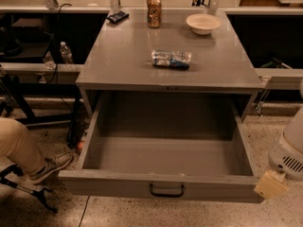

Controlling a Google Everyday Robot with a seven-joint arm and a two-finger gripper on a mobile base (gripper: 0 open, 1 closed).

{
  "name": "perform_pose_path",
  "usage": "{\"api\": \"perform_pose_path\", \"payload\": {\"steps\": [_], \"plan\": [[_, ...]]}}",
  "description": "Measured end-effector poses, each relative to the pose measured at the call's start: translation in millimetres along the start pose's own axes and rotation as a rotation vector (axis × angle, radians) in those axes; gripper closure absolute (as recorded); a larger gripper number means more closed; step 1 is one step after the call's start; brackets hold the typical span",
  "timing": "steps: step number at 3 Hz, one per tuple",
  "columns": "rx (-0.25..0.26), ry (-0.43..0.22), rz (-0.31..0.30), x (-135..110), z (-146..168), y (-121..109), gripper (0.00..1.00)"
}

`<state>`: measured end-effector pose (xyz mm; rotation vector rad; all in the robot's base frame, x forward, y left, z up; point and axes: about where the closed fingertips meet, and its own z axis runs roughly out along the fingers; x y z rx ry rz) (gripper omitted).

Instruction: Close top drawer

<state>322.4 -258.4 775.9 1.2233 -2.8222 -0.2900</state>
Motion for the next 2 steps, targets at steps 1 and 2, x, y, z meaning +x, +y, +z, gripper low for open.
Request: {"api": "perform_pose_path", "payload": {"steps": [1, 2], "plan": [[-0.059, 0.021, -0.020, 1, 41, -9, 1.00], [-0.093, 0.039, -0.052, -4, 76, -13, 1.00]]}}
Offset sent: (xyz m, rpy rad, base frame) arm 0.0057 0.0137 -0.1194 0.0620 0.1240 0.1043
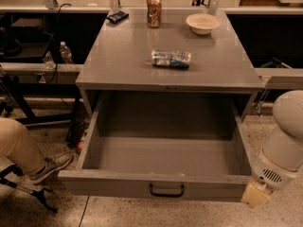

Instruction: Close top drawer

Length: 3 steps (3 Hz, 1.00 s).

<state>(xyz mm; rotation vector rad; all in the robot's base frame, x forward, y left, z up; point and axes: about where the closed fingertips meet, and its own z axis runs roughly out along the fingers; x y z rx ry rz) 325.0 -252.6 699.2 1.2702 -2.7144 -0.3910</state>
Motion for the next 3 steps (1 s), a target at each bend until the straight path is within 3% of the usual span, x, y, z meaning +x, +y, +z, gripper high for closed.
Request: {"api": "perform_pose_path", "payload": {"steps": [3], "plan": [[-0.060, -0.045, -0.086, -23, 57, -11, 1.00]]}}
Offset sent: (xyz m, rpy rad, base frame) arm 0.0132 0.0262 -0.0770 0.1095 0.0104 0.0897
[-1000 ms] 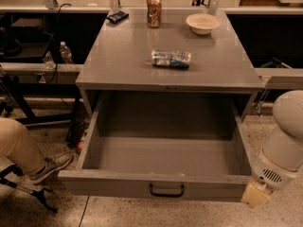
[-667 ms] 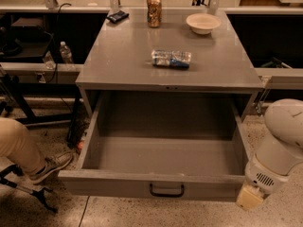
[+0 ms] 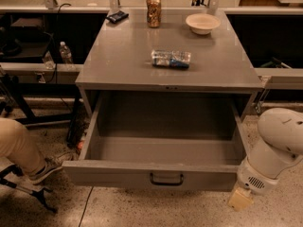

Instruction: Close top drawer

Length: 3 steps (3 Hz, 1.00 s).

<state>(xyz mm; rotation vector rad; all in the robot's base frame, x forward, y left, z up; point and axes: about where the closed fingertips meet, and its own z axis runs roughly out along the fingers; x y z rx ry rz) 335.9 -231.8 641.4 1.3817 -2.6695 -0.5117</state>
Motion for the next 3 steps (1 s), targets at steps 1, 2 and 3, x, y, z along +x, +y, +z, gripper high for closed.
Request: {"api": "perform_pose_path", "payload": {"steps": [1, 2, 3], "plan": [[0.017, -0.073, -0.051, -17, 7, -4, 1.00], [0.083, -0.147, -0.080, -35, 1, -8, 1.00], [0.204, -0.226, -0.108, -63, -11, -15, 1.00]]}}
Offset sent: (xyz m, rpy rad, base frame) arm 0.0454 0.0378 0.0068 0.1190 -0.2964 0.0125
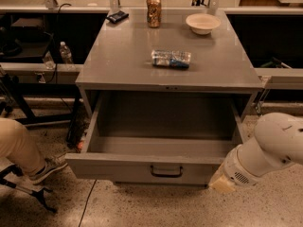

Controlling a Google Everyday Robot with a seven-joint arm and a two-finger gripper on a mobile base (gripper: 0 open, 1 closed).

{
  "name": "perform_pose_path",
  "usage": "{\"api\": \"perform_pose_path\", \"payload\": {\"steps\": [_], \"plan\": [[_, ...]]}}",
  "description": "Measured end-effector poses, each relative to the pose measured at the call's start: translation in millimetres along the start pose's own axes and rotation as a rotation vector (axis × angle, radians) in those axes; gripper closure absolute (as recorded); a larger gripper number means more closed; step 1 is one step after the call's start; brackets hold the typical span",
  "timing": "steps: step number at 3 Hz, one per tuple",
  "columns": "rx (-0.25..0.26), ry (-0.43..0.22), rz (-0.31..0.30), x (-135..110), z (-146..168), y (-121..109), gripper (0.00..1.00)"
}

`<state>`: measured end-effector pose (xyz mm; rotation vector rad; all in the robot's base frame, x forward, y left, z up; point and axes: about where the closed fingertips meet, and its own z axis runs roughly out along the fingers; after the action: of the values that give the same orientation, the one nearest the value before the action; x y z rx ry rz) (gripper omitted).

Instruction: Close top drawer

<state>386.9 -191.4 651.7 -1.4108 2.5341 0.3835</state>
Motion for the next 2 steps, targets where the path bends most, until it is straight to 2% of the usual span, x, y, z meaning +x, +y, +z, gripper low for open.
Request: {"api": "perform_pose_path", "payload": {"steps": [1, 2], "plan": [[0.002, -0.004, -0.012, -1.7, 0.9, 0.0, 1.00], [0.013, -0.021, -0.061, -8.7, 4.4, -0.1, 1.00]]}}
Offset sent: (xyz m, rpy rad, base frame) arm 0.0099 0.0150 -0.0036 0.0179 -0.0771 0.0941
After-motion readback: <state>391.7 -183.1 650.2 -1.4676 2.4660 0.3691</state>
